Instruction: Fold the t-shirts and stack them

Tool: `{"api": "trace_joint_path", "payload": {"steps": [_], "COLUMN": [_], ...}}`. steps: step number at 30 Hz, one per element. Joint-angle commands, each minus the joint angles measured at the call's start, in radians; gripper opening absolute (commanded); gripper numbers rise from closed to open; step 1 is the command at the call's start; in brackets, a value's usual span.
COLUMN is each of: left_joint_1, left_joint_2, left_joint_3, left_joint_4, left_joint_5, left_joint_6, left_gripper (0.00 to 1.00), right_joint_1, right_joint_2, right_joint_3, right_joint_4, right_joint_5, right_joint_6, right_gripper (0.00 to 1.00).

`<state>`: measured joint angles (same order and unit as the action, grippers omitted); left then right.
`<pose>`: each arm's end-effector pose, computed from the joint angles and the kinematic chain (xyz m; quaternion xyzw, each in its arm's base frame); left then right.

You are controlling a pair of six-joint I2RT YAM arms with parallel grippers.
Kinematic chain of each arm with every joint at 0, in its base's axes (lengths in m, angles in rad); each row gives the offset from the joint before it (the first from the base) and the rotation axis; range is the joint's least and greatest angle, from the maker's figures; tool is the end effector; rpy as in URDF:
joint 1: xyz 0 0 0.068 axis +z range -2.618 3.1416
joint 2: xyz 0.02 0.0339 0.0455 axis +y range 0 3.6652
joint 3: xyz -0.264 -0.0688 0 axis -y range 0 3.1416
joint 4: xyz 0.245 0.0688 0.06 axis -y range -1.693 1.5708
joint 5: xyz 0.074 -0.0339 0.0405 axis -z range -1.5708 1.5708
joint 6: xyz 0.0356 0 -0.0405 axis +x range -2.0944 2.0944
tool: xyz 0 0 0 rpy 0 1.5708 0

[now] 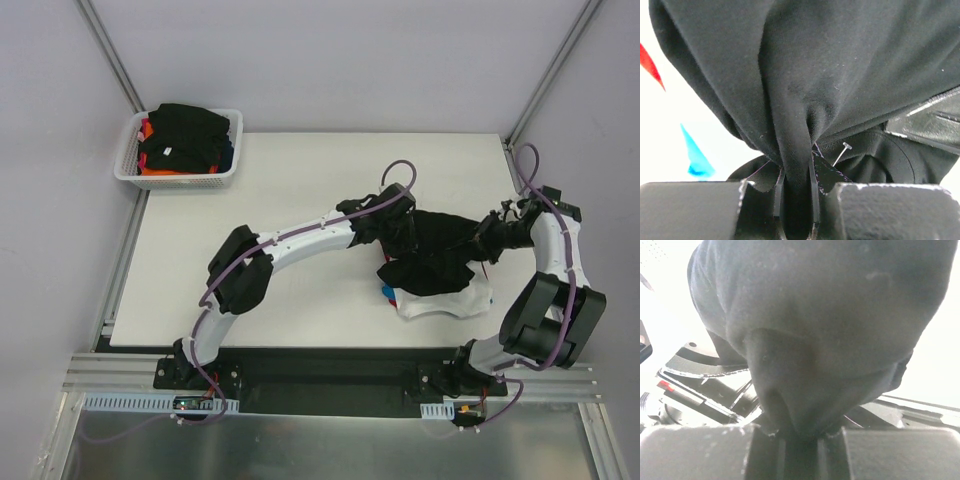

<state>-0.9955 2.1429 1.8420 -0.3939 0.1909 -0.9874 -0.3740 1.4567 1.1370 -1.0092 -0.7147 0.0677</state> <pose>0.2655 -0.4218 0.2504 0.0441 0.9013 -0.4006 0.1589 0.2557 -0.0753 0.2578 0.1625 0.9166 0.3259 0.1647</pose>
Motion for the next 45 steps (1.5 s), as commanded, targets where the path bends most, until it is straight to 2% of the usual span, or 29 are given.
{"api": "trace_joint_path", "payload": {"steps": [1, 11, 16, 17, 18, 19, 22, 26, 31, 34, 38, 40, 41, 42, 43, 44, 45], "left_joint_1": [-0.011, -0.012, -0.014, -0.014, -0.014, -0.014, -0.014, -0.014, -0.014, -0.012, -0.014, -0.012, -0.012, -0.012, -0.012, -0.012, -0.014], "left_joint_2": [0.048, 0.08, 0.095, 0.098, 0.106, 0.109, 0.121, 0.13, 0.132, 0.133, 0.12, 0.114, 0.101, 0.094, 0.084, 0.062, 0.048], "left_joint_3": [0.019, 0.022, 0.002, 0.0, -0.001, 0.0, -0.003, -0.009, -0.004, 0.006, 0.006, 0.0, 0.002, 0.003, 0.003, 0.003, 0.003], "left_joint_4": [-0.192, -0.186, -0.181, -0.18, -0.178, -0.175, -0.168, -0.158, -0.154, -0.154, -0.154, -0.154, -0.154, -0.154, -0.154, -0.154, -0.154], "left_joint_5": [-0.015, -0.008, -0.002, -0.001, 0.001, 0.007, 0.013, 0.018, 0.022, 0.028, 0.03, 0.036, 0.042, 0.047, 0.048, 0.048, 0.044], "left_joint_6": [0.017, -0.039, -0.043, -0.043, -0.043, -0.043, -0.046, -0.051, -0.051, -0.045, -0.034, -0.028, -0.025, -0.02, -0.011, -0.007, 0.0], "left_gripper": [0.0, 0.0, 0.0, 0.0, 0.0, 0.0, 0.0, 0.0, 0.0, 0.0, 0.0, 0.0, 0.05, 0.14, 0.24, 0.38, 0.65], "right_joint_1": [-0.052, -0.077, -0.078, -0.077, -0.077, -0.078, -0.078, -0.078, -0.036, -0.034, -0.034, -0.034, -0.034, -0.034, -0.034, -0.034, -0.034], "right_joint_2": [-0.027, -0.033, -0.048, -0.048, -0.048, -0.048, -0.055, -0.165, -0.268, -0.341, -0.36, -0.354, -0.351, -0.346, -0.331, -0.32, -0.305], "right_joint_3": [0.132, 0.08, 0.03, 0.03, 0.029, 0.026, 0.023, 0.049, -0.017, -0.12, -0.193, -0.207, -0.209, -0.21, -0.207, -0.203, -0.197], "right_joint_4": [-0.015, -0.107, -0.1, -0.098, -0.1, -0.098, -0.106, -0.144, -0.186, -0.181, -0.161, -0.144, -0.134, -0.126, -0.106, -0.097, -0.091], "right_joint_5": [0.096, 0.185, 0.185, 0.189, 0.192, 0.196, 0.227, 0.351, 0.259, 0.29, 0.271, 0.273, 0.27, 0.27, 0.271, 0.265, 0.249], "right_joint_6": [-0.06, -0.091, -0.094, -0.094, -0.092, -0.091, -0.082, -0.071, -0.032, -0.043, -0.06, -0.06, -0.06, -0.06, -0.06, -0.06, -0.062], "right_gripper": [0.01, 0.01, 0.04, 0.09, 0.3, 0.44, 0.76, 0.77, 0.72, 0.72, 0.67, 0.59, 0.5, 0.11, 0.02, 0.01, 0.01]}}
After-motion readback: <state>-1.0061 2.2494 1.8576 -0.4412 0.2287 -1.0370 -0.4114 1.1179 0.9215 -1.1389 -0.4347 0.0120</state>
